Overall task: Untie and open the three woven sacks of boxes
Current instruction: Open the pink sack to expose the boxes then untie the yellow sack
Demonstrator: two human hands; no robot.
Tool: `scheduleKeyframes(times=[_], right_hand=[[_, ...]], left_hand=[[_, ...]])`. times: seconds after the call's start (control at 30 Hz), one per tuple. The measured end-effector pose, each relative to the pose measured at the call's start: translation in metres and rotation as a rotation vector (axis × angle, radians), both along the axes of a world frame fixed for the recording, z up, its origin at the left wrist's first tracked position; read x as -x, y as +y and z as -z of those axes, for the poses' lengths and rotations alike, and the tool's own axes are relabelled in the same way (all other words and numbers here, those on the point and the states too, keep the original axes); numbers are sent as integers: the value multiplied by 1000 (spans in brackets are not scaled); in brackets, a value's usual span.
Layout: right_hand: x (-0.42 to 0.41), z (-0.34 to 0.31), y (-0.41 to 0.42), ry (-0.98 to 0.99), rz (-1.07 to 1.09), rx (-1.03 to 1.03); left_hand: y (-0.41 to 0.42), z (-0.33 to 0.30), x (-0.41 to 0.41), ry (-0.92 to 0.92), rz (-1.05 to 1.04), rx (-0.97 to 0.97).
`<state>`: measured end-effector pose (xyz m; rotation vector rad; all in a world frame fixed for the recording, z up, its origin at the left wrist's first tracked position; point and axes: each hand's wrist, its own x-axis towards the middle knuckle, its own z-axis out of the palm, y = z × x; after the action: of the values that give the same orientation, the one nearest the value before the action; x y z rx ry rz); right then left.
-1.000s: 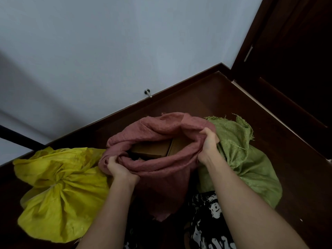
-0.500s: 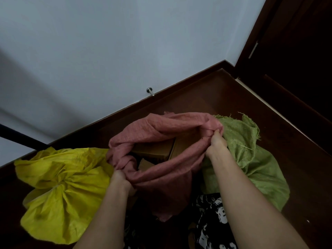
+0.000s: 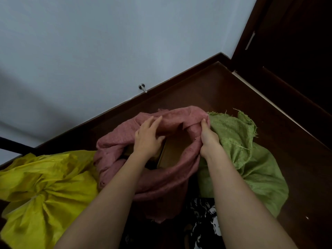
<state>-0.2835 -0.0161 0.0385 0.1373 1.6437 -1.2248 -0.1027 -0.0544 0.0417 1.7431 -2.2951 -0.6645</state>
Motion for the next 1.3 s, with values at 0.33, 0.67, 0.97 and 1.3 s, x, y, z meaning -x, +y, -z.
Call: scheduleKeyframes(times=[0.33, 0.67, 0.97, 1.3], right_hand=[[13, 3, -18, 2, -237, 53], [36, -6, -13, 13, 95, 31], [30, -2, -19, 614, -119, -183], [-19, -23, -29, 1198, -1011, 346]], left_hand=[[-49, 11, 29, 367, -125, -388], [-72, -15, 4, 396, -1, -577], [-72, -32, 6, 532, -195, -735], [-69, -46, 35, 451, -183, -677]])
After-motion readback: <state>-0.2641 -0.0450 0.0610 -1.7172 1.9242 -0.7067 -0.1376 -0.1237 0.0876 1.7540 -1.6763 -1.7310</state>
